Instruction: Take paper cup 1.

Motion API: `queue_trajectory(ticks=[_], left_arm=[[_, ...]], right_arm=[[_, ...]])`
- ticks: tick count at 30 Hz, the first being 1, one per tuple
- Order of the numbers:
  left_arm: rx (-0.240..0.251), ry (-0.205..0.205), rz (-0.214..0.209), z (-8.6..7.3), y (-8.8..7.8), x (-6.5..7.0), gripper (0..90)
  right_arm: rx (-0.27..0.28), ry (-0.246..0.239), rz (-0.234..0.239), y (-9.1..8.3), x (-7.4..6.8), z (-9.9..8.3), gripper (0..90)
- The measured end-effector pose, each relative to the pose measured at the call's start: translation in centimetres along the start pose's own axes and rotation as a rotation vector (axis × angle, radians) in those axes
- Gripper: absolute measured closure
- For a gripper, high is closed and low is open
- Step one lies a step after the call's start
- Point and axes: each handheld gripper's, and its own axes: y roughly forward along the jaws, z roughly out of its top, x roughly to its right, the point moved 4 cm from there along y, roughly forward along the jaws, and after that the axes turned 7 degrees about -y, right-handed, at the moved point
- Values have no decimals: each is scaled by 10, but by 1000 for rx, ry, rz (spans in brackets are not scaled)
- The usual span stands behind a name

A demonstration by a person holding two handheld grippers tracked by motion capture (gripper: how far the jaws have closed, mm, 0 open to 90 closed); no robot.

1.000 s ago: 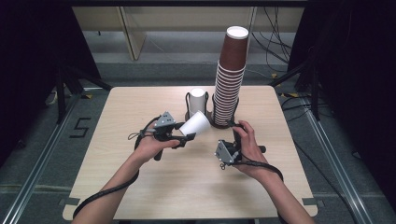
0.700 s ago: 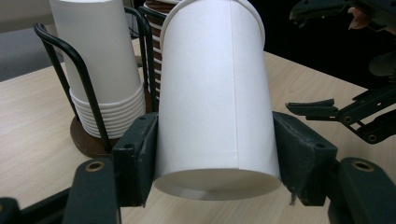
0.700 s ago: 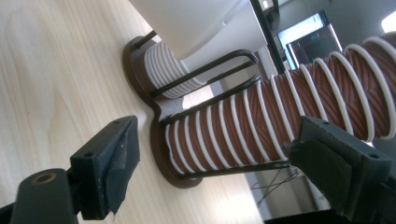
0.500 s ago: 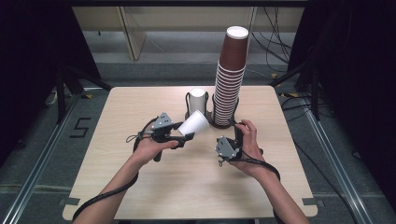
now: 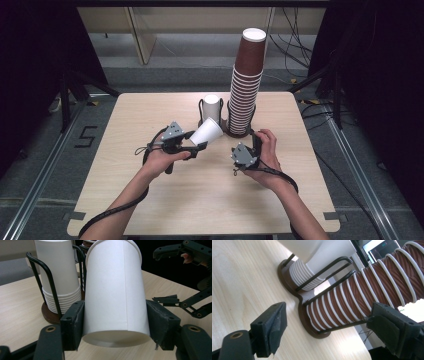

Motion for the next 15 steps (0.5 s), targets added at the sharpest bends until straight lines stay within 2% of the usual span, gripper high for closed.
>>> queue_trajectory(ticks=[5,8,9,12,15], left_arm=[[11,0,-2,-1,0,0,352],[16,5,1,-2,0,1,351],[16,5,0,-2,0,1,352],[21,3,1,-2,1,1,352],[28,1,1,-2,1,1,352]], right_arm=[[2,29,2,1,2,2,165],[5,91,23,2,2,4,181],[12,102,16,3,3,4,184],[15,175,42,3,3,5,188],[16,213,45,4,4,6,188]])
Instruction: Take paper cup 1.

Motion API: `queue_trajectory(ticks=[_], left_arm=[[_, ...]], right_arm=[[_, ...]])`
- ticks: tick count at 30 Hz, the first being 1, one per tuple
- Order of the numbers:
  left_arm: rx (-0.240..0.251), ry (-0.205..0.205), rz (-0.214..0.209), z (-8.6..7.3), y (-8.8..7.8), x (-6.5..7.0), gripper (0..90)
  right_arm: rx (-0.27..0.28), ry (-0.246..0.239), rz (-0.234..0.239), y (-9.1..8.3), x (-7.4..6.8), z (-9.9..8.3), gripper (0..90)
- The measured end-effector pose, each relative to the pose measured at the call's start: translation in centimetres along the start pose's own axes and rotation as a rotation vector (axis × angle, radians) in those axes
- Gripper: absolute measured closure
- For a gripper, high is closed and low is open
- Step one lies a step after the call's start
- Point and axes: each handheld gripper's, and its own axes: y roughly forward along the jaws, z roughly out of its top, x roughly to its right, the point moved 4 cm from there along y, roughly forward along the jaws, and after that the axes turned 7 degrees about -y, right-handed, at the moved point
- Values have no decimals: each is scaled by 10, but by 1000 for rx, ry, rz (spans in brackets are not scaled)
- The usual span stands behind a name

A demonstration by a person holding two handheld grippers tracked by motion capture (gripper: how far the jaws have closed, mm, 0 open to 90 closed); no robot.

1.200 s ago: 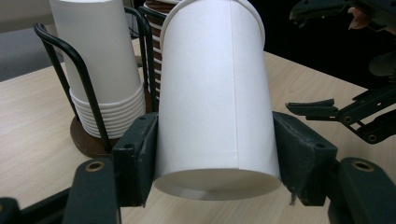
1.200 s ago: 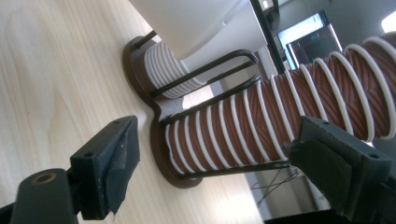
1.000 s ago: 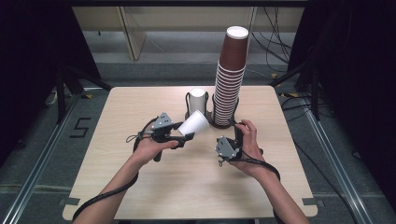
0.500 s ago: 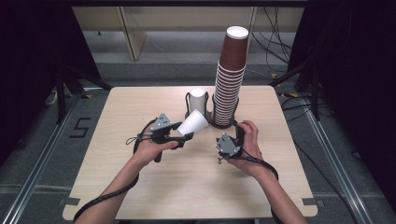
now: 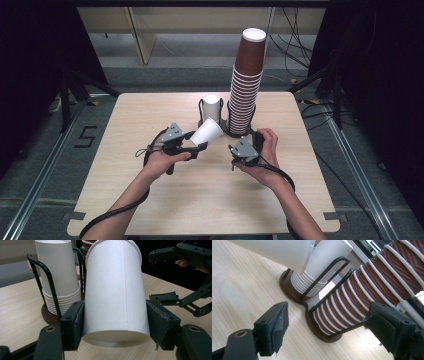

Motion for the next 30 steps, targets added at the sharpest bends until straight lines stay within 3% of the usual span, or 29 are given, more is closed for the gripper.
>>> queue_trajectory(ticks=[9,16,17,21,26,28,30], left_arm=[[21,-2,8,1,0,0,351],[34,-4,18,1,2,0,351],[35,-4,19,1,2,0,351],[40,-6,26,1,2,0,350],[39,-6,24,0,4,0,350],[41,-10,22,0,4,0,349],[44,-7,23,0,4,0,349]], right_arm=[[8,189,26,1,4,3,182],[16,278,31,2,6,6,174],[11,303,55,2,5,7,172],[10,381,64,2,6,9,162],[13,413,68,1,7,11,152],[16,452,73,0,7,13,150],[23,449,72,0,8,13,150]])
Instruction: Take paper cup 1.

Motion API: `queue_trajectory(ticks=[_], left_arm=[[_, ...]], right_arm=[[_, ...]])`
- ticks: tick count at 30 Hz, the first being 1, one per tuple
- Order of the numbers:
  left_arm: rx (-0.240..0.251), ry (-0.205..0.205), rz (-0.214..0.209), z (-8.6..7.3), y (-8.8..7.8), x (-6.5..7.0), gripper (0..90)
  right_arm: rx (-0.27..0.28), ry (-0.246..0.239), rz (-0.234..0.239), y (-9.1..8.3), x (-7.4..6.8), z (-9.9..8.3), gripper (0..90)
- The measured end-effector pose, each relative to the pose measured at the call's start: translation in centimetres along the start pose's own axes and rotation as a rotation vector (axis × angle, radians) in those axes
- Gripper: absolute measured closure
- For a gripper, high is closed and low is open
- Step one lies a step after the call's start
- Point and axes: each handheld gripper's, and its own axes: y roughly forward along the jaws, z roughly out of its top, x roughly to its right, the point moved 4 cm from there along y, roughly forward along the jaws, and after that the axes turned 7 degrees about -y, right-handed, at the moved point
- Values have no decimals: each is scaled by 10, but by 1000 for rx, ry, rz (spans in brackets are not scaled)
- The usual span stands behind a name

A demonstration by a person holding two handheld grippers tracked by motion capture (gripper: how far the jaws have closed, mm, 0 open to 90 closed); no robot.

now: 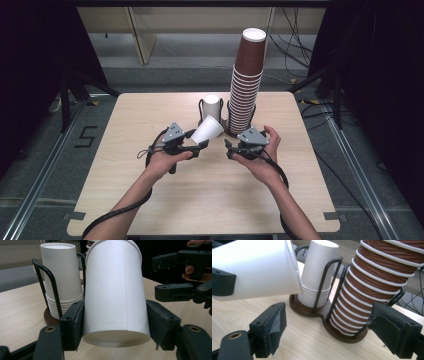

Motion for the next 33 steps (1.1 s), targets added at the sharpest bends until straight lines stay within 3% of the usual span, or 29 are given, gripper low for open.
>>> queue_trajectory(ticks=[6,9,13,15,17,22,23,25,26,29,32,33], left_arm=[[14,0,2,-1,2,1,349],[13,-1,5,-2,3,0,349],[13,-3,11,-4,4,0,349],[15,-5,9,-4,5,0,349],[15,-6,11,-4,5,1,349],[17,-6,14,-5,5,0,349],[17,-7,14,-5,5,0,349],[18,-8,16,-5,6,0,349],[19,-7,17,-6,6,0,350],[18,-7,16,-6,7,1,349],[18,-4,17,-7,8,2,350],[20,-5,16,-7,8,2,349]], right_arm=[[27,52,1,-1,2,2,154],[25,106,27,-2,1,4,157],[35,149,17,-1,1,6,162],[40,167,41,1,-2,7,164],[44,150,26,2,-2,8,165],[48,163,42,4,-6,11,168],[40,192,44,4,-8,12,168],[53,174,28,5,-6,13,169],[41,224,43,4,-9,14,170],[44,236,45,4,-9,15,171],[57,215,40,6,-8,16,174],[59,233,40,6,-9,16,174]])
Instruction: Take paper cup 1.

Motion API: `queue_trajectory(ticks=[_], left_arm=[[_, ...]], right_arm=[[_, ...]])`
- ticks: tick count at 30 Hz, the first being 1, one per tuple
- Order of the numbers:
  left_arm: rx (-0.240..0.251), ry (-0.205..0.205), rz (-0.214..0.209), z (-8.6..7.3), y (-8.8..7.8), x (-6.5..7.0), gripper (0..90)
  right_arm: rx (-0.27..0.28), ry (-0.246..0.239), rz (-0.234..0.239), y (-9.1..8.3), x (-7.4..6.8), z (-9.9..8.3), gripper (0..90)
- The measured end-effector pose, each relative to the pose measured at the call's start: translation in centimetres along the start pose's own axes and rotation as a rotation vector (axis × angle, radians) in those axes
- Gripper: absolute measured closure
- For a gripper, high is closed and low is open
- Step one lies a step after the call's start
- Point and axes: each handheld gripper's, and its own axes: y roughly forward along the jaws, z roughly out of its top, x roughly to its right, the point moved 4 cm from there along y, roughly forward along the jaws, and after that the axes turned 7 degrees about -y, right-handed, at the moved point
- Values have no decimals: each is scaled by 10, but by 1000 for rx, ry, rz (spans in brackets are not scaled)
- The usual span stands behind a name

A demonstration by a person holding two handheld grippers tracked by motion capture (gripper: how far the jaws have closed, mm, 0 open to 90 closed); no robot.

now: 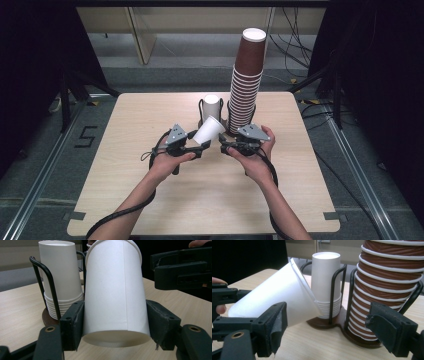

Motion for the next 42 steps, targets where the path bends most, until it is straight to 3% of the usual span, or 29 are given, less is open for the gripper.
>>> queue_trajectory(ticks=[3,8,11,16,29,34,42], left_arm=[[5,-3,2,0,0,0,350],[3,-2,4,-1,2,0,350],[7,1,6,-2,2,1,350],[1,1,2,-4,4,2,350],[18,5,-8,-6,8,3,350],[17,7,0,-6,8,4,349],[18,9,-1,-8,10,5,349]], right_arm=[[3,-4,-3,1,0,1,175],[4,45,9,2,-4,2,177],[11,38,25,3,-4,2,179],[9,119,48,3,-6,4,181],[9,127,54,7,-7,4,179],[-3,182,77,6,-9,5,181],[-12,198,73,9,-9,4,186]])
